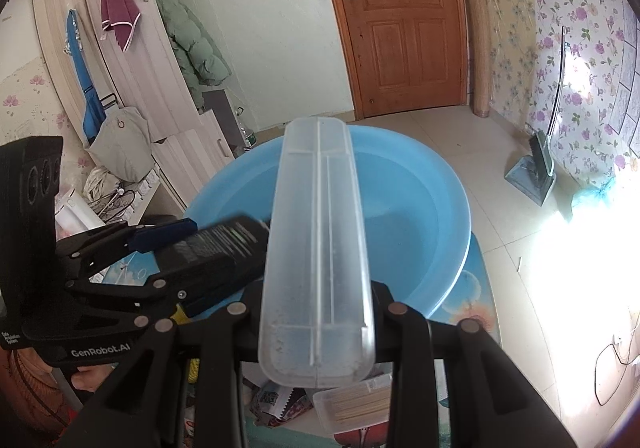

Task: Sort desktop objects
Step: 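Carry the bottle and clear box over the blue basin, then open both tools to drop the bottle and clear box into the basin, then withdraw both tools from the basin toward the table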

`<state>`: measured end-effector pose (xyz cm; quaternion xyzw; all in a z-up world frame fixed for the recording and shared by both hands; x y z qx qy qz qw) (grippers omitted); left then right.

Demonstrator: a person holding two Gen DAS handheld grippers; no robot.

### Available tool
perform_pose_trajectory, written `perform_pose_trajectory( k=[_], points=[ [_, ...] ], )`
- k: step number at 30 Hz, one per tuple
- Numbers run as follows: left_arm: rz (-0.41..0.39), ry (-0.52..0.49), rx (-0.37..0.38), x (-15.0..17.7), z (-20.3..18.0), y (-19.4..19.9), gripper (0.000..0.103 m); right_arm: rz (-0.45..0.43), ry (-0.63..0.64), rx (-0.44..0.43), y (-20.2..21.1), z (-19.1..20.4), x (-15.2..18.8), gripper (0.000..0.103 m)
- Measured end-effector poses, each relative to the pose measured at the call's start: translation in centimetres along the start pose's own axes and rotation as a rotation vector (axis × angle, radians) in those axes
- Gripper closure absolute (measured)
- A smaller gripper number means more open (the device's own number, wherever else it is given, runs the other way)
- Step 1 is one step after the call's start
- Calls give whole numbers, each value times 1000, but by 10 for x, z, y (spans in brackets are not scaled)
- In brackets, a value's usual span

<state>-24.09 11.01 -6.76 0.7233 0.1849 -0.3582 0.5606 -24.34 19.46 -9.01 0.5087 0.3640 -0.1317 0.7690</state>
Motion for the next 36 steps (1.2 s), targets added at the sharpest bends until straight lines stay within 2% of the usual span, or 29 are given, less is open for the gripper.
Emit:
perform_pose_trajectory(
  k=[7,12,17,21,25,29,36],
  points=[
    [12,57,-24,16,19,20,33,25,-3,-4,-8,9,5,72],
    [11,82,-72,40,33,39,21,41,-7,0,-7,19,10,71],
    [19,104,-104,64,42,59,15,28,-9,18,5,26,17,65],
    [30,126,-130,83,46,70,6,11,-8,29,19,31,24,65],
    [62,161,-193,107,56,78,6,5,-10,34,30,37,36,65],
    [75,212,-198,125,61,89,6,-13,-25,60,39,39,48,65],
    [105,218,-272,148,70,100,1,15,-21,58,39,52,72,65]
  ],
)
Point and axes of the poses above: each gripper's, at about its wrist camera, not at the fingertips, and y roughly against the way its jaws point, z to its left, x to its underside, the point moved 9 cm from there along -y, roughly the way its jaws point, and after that the axes turned 1 degree about z, right-handed, at the moved point
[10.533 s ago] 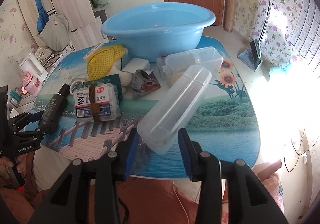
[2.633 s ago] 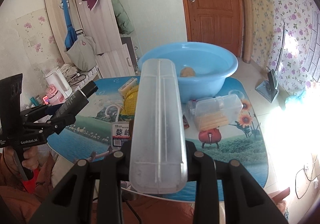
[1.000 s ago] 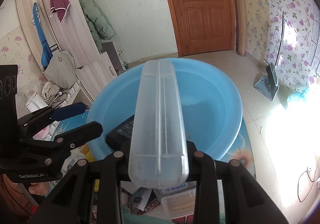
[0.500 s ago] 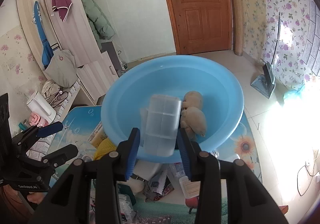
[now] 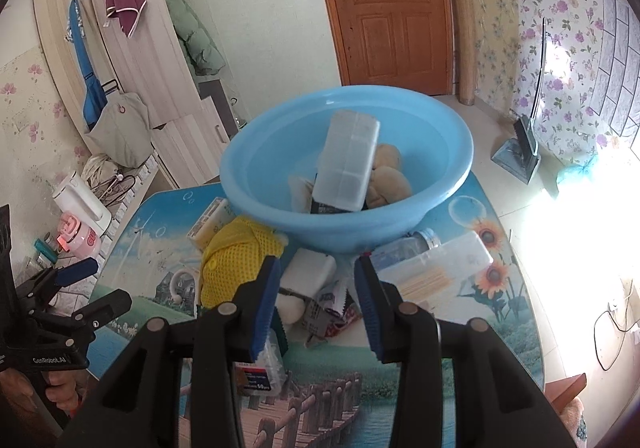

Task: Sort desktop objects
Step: 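Withdraw both tools from the basin toward the table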

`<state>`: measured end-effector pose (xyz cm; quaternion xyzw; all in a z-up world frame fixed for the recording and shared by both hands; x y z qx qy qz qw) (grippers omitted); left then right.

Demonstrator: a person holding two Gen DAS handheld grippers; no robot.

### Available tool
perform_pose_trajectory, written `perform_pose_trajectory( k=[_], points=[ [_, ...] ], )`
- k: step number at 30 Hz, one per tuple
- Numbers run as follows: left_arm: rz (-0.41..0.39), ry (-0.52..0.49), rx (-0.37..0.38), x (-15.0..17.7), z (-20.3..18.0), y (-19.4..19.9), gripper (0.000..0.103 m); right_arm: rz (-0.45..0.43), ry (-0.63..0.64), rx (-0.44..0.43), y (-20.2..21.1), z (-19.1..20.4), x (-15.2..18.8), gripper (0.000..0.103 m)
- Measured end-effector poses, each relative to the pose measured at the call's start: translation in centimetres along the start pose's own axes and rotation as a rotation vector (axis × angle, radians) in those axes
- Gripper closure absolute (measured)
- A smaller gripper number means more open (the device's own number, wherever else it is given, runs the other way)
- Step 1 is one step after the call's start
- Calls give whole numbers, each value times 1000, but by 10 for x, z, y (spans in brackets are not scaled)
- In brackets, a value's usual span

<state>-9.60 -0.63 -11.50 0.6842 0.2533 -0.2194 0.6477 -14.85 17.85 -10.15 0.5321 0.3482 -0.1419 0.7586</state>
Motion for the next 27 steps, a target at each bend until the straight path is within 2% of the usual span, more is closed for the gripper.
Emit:
perform_pose_trajectory(
  k=[5,8,10,16,17,19,21,25,27],
  points=[
    [-43,-32,-16,6,0,10,1,4,39,-2,5,12,12,65],
    [-93,-98,-1,7,-11,20,1,-49,89,66,17,11,10,65],
    [-121,-129,22,8,-19,24,1,-77,110,79,24,12,10,65],
    [-86,-157,65,14,-34,22,1,-86,123,84,29,14,15,64],
    [-79,-151,81,15,-35,22,1,-82,125,84,28,15,17,62],
    [-67,-134,85,16,-33,21,1,-80,120,72,29,15,19,52],
    [-54,-113,81,18,-29,20,1,-83,118,63,31,13,22,51],
    [-14,-64,127,21,-26,15,1,-76,116,59,32,12,26,51],
    [-9,-52,100,22,-20,13,1,-67,111,55,31,10,30,51]
  ],
)
Point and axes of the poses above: each gripper's, at about its wrist camera, not at the fingertips, and y roughly against the way its jaws point, z to its left, x to its underside, the point moved 9 cm from there along -y, roughly the way its jaws point, and after that the axes turned 1 degree about z, right-handed, at the moved point
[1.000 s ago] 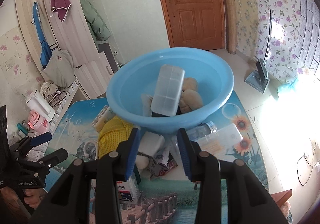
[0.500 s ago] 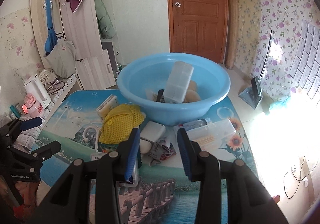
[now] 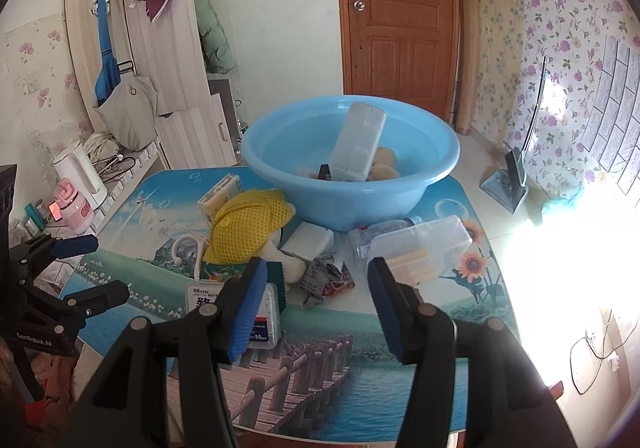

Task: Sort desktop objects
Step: 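Withdraw both tools from the basin toward the table, then grasp the white floss-pick box with the right tool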

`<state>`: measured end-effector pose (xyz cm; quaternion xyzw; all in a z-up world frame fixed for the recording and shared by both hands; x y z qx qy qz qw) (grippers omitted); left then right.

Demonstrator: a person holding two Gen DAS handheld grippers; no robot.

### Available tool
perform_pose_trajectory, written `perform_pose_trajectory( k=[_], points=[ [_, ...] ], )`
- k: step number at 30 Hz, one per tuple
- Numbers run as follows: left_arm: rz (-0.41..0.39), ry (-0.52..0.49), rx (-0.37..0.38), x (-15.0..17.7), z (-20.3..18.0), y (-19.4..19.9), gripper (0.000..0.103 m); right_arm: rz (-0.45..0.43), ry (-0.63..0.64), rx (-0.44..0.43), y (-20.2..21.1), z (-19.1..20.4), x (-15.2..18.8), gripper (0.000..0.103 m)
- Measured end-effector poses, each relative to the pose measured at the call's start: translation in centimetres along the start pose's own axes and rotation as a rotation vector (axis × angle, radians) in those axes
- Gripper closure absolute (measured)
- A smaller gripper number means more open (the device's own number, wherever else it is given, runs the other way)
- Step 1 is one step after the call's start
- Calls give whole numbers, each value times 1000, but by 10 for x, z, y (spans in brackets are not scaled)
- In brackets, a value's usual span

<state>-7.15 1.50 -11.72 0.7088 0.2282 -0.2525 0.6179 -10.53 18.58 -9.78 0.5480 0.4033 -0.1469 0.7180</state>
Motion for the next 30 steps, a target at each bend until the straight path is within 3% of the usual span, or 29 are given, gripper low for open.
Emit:
perform_pose_trajectory(
  k=[9,13,30],
  points=[
    [-17,-30,-56,0,3,0,0,18,-8,-10,-3,-2,7,51],
    [-12,-6,9,0,0,-1,0,25,-14,-12,-5,-3,9,51],
    [38,36,5,19,17,-20,0,72,-49,-8,-15,-13,23,51]
  ],
)
Point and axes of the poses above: each gripper's, at about its wrist camera, not at the fingertips, and y roughly against the way its jaws point, z to its left, x to its underside, the point moved 9 cm from there along -y, roughly the way its jaws point, and after that the axes turned 1 degree about z, right-handed, at the moved point
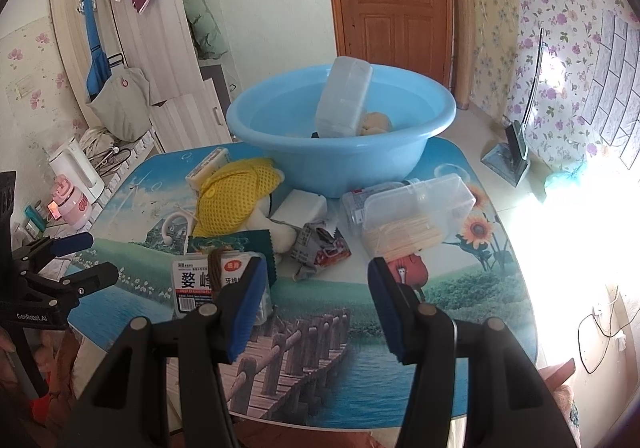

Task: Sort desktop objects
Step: 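Grasp the white floss-pick box with the right tool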

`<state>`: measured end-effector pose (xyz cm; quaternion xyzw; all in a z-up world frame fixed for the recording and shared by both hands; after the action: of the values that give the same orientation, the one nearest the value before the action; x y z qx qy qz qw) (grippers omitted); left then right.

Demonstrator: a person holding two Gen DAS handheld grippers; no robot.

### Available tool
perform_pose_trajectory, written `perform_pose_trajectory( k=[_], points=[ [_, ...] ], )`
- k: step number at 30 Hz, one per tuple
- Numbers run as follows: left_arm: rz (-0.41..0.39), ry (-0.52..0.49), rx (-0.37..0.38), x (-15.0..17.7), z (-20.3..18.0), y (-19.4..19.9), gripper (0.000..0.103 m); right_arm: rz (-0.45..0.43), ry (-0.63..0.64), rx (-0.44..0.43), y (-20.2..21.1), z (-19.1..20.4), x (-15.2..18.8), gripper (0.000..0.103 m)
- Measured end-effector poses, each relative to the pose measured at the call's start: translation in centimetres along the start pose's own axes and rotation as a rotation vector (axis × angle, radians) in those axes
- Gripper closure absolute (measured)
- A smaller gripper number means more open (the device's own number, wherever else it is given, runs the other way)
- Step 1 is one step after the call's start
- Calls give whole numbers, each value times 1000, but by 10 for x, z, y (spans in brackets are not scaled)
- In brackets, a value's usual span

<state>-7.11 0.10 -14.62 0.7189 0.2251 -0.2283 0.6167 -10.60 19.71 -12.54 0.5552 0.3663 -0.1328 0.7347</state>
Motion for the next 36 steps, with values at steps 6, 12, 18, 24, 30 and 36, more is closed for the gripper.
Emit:
perform_pose_trajectory(
  k=[6,12,18,24,30,36],
  points=[
    [34,11,3,9,2,-13,0,23,-12,4,-4,-6,9,51],
    [56,20,38,10,-5,-18,0,45,-34,-3,-11,-13,16,51],
    [65,7,120,9,-29,-20,0,51,-46,-16,-16,-15,17,51],
    [81,-2,104,8,-33,-26,0,64,-11,-54,-25,-1,19,51],
    [83,9,65,8,-21,-28,0,58,42,-145,-23,29,20,51],
    [78,28,52,13,-6,-27,0,88,70,-168,-29,52,25,14]
  ],
)
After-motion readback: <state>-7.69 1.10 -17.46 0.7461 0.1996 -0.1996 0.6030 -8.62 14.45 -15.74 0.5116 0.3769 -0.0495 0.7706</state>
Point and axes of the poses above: each gripper's, at about its wrist camera, not at the fingertips, and y roughly against the way its jaws point, z to its left, x to its underside, the point moved 9 cm from there along -y, roughly the way its jaws point, and after that the axes turned 1 degree about z, right-handed, at the moved point
